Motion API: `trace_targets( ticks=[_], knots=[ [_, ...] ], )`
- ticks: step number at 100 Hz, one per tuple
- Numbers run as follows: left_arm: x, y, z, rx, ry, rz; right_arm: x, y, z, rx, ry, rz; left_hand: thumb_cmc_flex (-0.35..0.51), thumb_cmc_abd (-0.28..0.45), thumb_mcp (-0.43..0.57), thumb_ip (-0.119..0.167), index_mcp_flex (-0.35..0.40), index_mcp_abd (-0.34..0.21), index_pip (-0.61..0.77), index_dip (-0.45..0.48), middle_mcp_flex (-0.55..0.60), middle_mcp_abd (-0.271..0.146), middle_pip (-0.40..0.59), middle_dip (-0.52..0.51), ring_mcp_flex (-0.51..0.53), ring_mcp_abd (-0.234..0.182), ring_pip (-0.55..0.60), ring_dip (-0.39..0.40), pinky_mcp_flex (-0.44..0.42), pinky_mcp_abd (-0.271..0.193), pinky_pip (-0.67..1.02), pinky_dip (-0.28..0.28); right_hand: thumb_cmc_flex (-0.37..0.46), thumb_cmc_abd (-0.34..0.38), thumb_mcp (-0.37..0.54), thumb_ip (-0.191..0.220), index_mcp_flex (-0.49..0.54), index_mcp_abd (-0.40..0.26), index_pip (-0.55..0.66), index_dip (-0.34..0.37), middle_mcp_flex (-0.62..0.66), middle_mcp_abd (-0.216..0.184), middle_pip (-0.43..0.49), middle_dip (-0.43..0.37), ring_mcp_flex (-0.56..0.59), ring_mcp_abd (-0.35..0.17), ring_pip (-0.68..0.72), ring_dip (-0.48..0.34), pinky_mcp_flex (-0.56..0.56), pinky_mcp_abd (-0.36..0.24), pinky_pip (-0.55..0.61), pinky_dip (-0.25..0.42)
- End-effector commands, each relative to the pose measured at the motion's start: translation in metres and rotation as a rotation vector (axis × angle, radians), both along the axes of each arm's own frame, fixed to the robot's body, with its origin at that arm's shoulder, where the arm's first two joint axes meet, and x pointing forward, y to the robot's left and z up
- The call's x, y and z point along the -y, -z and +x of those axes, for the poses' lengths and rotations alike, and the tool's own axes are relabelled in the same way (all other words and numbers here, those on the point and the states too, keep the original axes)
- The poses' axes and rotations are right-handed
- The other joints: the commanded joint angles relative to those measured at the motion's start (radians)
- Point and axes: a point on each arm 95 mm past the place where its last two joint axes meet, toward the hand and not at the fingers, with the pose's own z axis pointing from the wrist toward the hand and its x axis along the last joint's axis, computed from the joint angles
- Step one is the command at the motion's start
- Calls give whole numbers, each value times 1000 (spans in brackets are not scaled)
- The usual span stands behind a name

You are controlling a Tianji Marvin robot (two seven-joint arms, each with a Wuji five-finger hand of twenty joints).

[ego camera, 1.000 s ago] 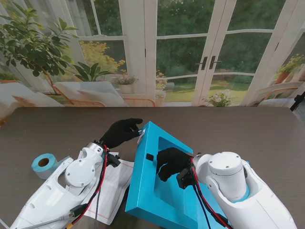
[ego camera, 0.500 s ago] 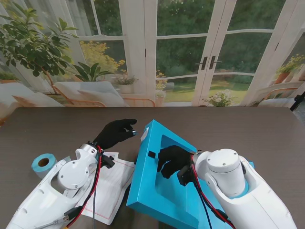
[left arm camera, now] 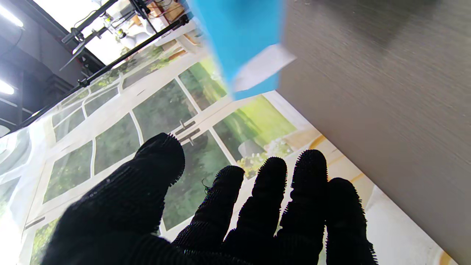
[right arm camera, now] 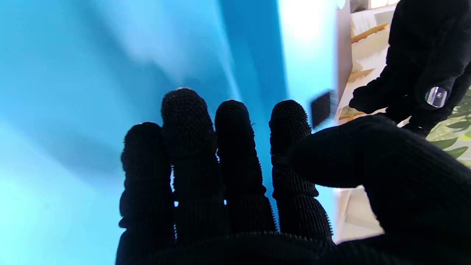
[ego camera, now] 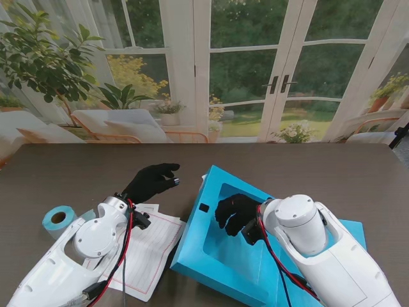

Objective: Peel a label from the label roll, stick it on the side of the file box and file the documents

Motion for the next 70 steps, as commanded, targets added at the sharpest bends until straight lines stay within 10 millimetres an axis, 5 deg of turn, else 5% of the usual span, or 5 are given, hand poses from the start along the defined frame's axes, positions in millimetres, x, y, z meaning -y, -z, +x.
trace_targets(
  ticks=[1,51,70],
  knots=[
    [2,1,-3,-14,13,6,2,-1,4,5,-23,-12,-30,39,-16,21,6,-4,-17,1,16,-7,-16,-7,-24,44,-6,-6,-32,-27,-24,-14,8,-29,23,23,27,-43,25,27,26,-28,-8,16,53,-22,8,2,-90,-45,2,-12],
    [3,1,-8,-27,11,12,11,12,11,33,-52,-140,-26,42,-20,23,16,0,-15,3,21,-5,-19,-4,-19,49,-11,-8,-31,-27,-28,-14,1,-22,19,15,26,-50,27,26,27,-30,-11,17,58,-26,-2,-3,-82,-40,1,-17],
    [3,3,-9,-30,11,15,12,19,16,98,-69,-252,-27,43,-21,23,20,2,-14,4,23,-4,-18,-3,-16,48,-10,-7,-31,-27,-28,-13,-44,18,0,-40,-35,-58,-64,-26,5,-26,-34,3,36,-11,-12,-3,-100,-16,-5,-19]
  ],
)
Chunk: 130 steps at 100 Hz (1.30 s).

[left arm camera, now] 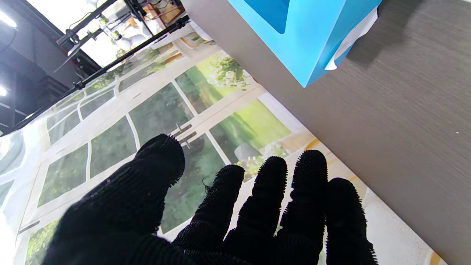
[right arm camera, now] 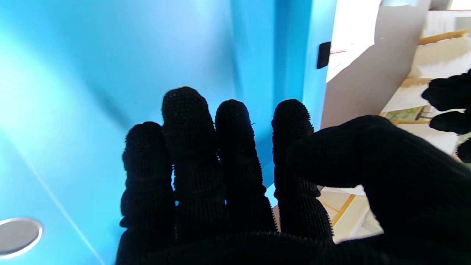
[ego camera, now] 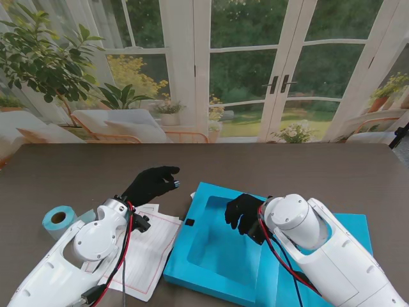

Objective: Peel a label from the label roll, stick it on the side of the file box and file the documents

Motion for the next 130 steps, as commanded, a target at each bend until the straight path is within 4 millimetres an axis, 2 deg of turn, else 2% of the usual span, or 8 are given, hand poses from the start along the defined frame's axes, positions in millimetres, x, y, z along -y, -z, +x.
trace_targets(
  ticks=[1,8,18,42,59,75,83,130],
  knots=[
    [2,2,-2,-13,15,4,-1,6,1,-5,-5,3,-28,34,-17,23,8,2,-13,4,17,-4,-9,-3,-16,47,1,-3,-30,-27,-20,-5,-47,19,-4,-37,-35,-30,-59,-32,3,-25,-23,1,14,-1,-5,-4,-104,-2,-6,-10],
    [2,2,-3,-14,14,2,0,8,3,28,-23,-35,-27,34,-16,23,10,3,-13,4,18,-3,-9,-3,-16,49,0,-3,-30,-27,-20,-5,-78,57,-25,-77,-57,-14,-174,-67,-18,-24,-50,-17,-11,5,-29,-8,-118,2,-12,-8],
    [2,3,-3,-16,13,2,0,11,5,85,-54,-100,-28,34,-16,23,11,4,-13,5,18,-3,-9,-3,-16,49,0,-3,-30,-27,-20,-5,-109,105,-62,-118,-78,-2,-309,-77,-55,-26,-83,-57,-44,9,-70,-14,-137,5,-22,-2],
    [1,4,-6,-17,11,6,2,21,9,194,-110,-231,-28,35,-15,23,14,3,-13,5,20,-2,-9,-2,-17,49,-1,-4,-30,-27,-20,-5,-169,224,-126,-202,-135,-13,-436,-5,-145,-33,-182,-164,-153,22,-265,-74,-213,19,-120,-28],
    [0,5,-7,-17,10,12,5,27,14,234,-170,-335,-28,37,-16,23,15,1,-12,6,21,-3,-9,-2,-18,49,-7,-7,-30,-27,-20,-5,-216,303,-155,-248,-190,-37,-475,17,-225,-44,-274,-266,-261,23,-473,-167,-310,15,-286,-120],
    [0,5,-8,-19,13,15,10,32,20,267,-237,-438,-28,37,-18,23,16,3,-12,6,22,-3,-8,-2,-18,49,-9,-8,-30,-27,-20,-5,-245,335,-169,-272,-275,-71,-516,-3,-323,-68,-322,-331,-352,9,-602,-236,-369,0,-384,-181],
    [-1,6,-9,-19,13,15,13,34,24,282,-262,-478,-28,38,-18,23,16,2,-13,6,23,-2,-8,-2,-18,49,-9,-8,-30,-27,-20,-4,-258,348,-175,-280,-306,-83,-529,-13,-357,-81,-329,-343,-379,-2,-627,-250,-379,-8,-396,-189],
    [-5,5,-14,-34,10,40,17,33,42,395,-269,-528,-32,45,-25,23,45,12,-2,10,51,7,0,0,-2,59,-6,-7,-21,-13,-25,-6,-260,331,-168,-287,-325,-104,-516,-32,-409,-122,-309,-360,-385,-34,-619,-257,-382,-27,-396,-188]
  ],
)
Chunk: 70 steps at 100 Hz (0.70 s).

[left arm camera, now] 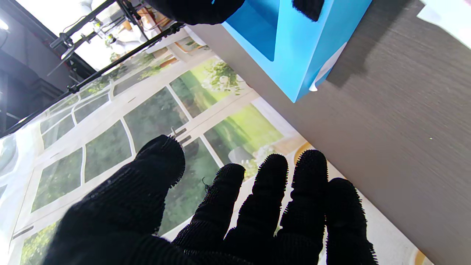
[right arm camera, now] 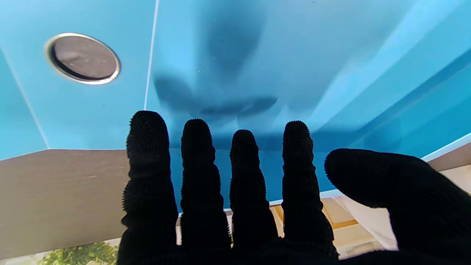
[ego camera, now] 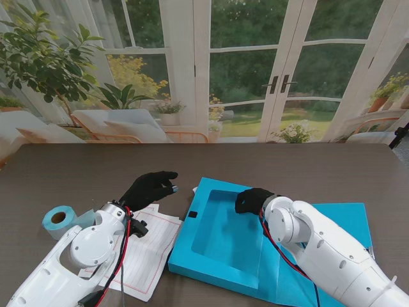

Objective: Peel a label from the label roll, stick it on the side of the file box and file the documents

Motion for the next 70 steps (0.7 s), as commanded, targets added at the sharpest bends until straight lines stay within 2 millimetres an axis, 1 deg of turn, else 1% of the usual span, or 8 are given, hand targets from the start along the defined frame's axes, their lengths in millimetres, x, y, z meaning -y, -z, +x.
trace_targets(
  ticks=[1,9,24,36,47,58,66,70],
  knots=[
    [-1,0,-4,-17,15,25,-4,-4,2,5,-14,10,-33,37,-25,23,35,11,0,5,22,6,2,1,-2,58,-3,-7,-18,-12,-24,-6,-22,-2,-2,-21,-20,-29,16,-15,-38,-33,14,-12,-18,-15,8,-13,-380,-25,-5,-14],
    [-4,-2,-7,-31,13,45,-4,-7,2,12,-25,21,-38,40,-30,23,54,12,9,9,36,9,5,2,10,61,2,-5,-6,-5,-20,-4,-20,-14,3,-20,9,-34,26,-17,-3,-33,19,-15,1,-14,19,-10,-379,-21,-3,-14],
    [-16,-7,-13,-58,-3,100,-5,-14,1,16,-61,44,-48,43,-44,22,103,14,30,19,63,14,14,8,33,66,16,-2,17,5,-1,3,-22,-38,8,-21,86,-37,31,-27,92,-15,7,-26,61,-8,35,0,-365,-8,3,-12],
    [-27,-12,-17,-74,-22,140,-6,-19,-3,24,-80,60,-51,44,-53,22,119,14,36,24,78,14,19,12,42,68,21,-3,26,10,10,4,-25,-54,12,-23,140,-29,33,-27,141,-4,1,-22,95,0,38,8,-346,3,10,-8],
    [-37,-16,-21,-83,-44,168,-8,-24,-6,25,-89,79,-51,45,-61,22,141,6,44,30,90,14,21,16,54,69,34,1,39,12,33,9,-26,-56,14,-25,155,-22,29,-26,165,2,-5,-19,113,5,41,14,-337,7,15,-5],
    [-48,-21,-26,-103,-65,201,-11,-32,-11,39,-92,113,-49,44,-69,23,184,-15,65,43,107,12,27,25,74,67,78,21,61,12,89,26,-26,-50,14,-27,164,-16,24,-26,186,10,-10,-15,127,8,44,19,-334,12,17,-3],
    [-57,-24,-30,-130,-85,235,-14,-39,-17,59,-96,143,-49,39,-72,22,206,-22,73,48,119,14,40,45,87,69,115,39,92,18,118,35,-26,-47,14,-27,164,-11,20,-25,194,13,-14,-13,132,10,45,23,-334,12,18,-2],
    [-62,-25,-32,-143,-95,262,-15,-43,-21,71,-97,159,-51,38,-72,22,217,-26,75,50,126,13,53,67,101,66,148,54,120,20,144,52,-27,-46,14,-28,166,-10,18,-25,199,16,-15,-11,134,11,45,24,-334,13,18,-2]
  ],
)
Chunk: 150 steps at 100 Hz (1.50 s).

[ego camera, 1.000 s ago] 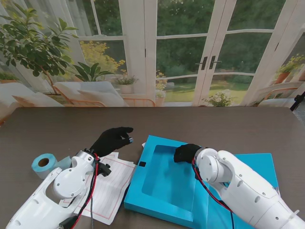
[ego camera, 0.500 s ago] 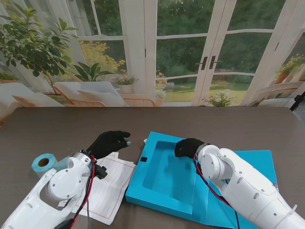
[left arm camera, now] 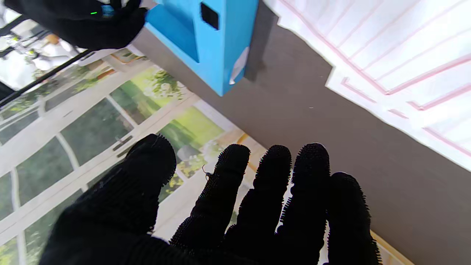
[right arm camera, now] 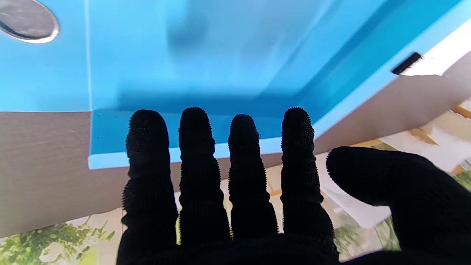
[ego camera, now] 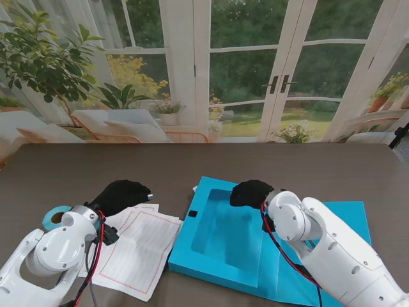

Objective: Peel a label from the label roll, stick it on the side of the file box and file the documents

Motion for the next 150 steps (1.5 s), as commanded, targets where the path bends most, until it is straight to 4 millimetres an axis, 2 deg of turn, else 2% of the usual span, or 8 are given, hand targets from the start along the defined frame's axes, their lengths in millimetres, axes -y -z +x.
trace_targets(
  ticks=[1,13,25,61,103,109,122,150],
  knots=[
    [-9,0,-5,-27,-5,53,-9,-5,-10,12,-28,29,-22,29,-15,22,33,-24,17,9,28,5,26,40,37,53,64,39,46,-20,83,41,-26,-22,11,-28,24,-8,3,3,26,18,-3,3,31,7,13,12,-344,14,18,1],
    [-22,-2,-9,-83,-27,124,-14,-16,-21,40,-28,88,-36,25,-19,19,83,-26,37,12,52,-2,84,118,76,36,159,78,138,-24,149,128,-26,-21,11,-28,25,7,-2,4,35,24,-9,7,39,12,16,18,-344,17,18,2],
    [-32,-3,-13,-150,-59,177,-18,-24,-32,56,-23,157,-43,29,-21,18,82,-24,28,3,49,-3,104,136,83,24,197,92,182,-38,185,170,-23,-23,12,-27,20,20,-7,4,39,34,-14,10,39,22,17,23,-348,21,16,3],
    [-44,16,-16,-279,-123,223,-30,-46,-61,113,3,348,-55,46,-104,23,11,-56,-20,-25,-108,-16,84,44,-116,3,-5,15,9,-128,83,157,-25,-17,11,-27,-17,59,-16,0,31,53,-29,18,24,36,11,30,-367,35,3,6],
    [-41,31,-12,-372,-152,207,-29,-50,-71,112,21,419,-61,84,-205,33,2,-50,-34,-42,-163,-7,227,146,-106,-18,149,109,69,-178,152,226,-38,-6,1,-30,-53,60,-39,-15,3,68,-45,18,1,49,1,31,-385,42,-14,13],
    [-40,34,-11,-381,-154,202,-28,-50,-71,116,14,416,-62,86,-211,33,-9,-53,-44,-48,-166,-8,233,149,-107,-18,152,111,67,-180,152,230,-79,20,-16,-50,-108,42,-61,-24,-41,61,-54,17,-30,44,-10,29,-400,39,-26,15],
    [-41,40,-11,-409,-157,180,-24,-47,-70,119,-18,395,-76,107,-235,32,-15,-51,-54,-59,-178,-5,239,152,-119,-18,150,110,51,-186,145,236,-250,94,2,-184,-236,10,-86,-47,-177,32,-50,14,-144,23,-35,29,-453,21,-92,59],
    [-44,49,-12,-465,-171,176,-22,-36,-71,75,-28,392,-77,137,-293,36,-26,-41,-62,-74,-189,-3,255,162,-115,-20,160,114,62,-191,149,251,-270,125,3,-205,-267,7,-82,-48,-216,31,-36,16,-176,15,-27,31,-470,15,-120,73]
  ],
)
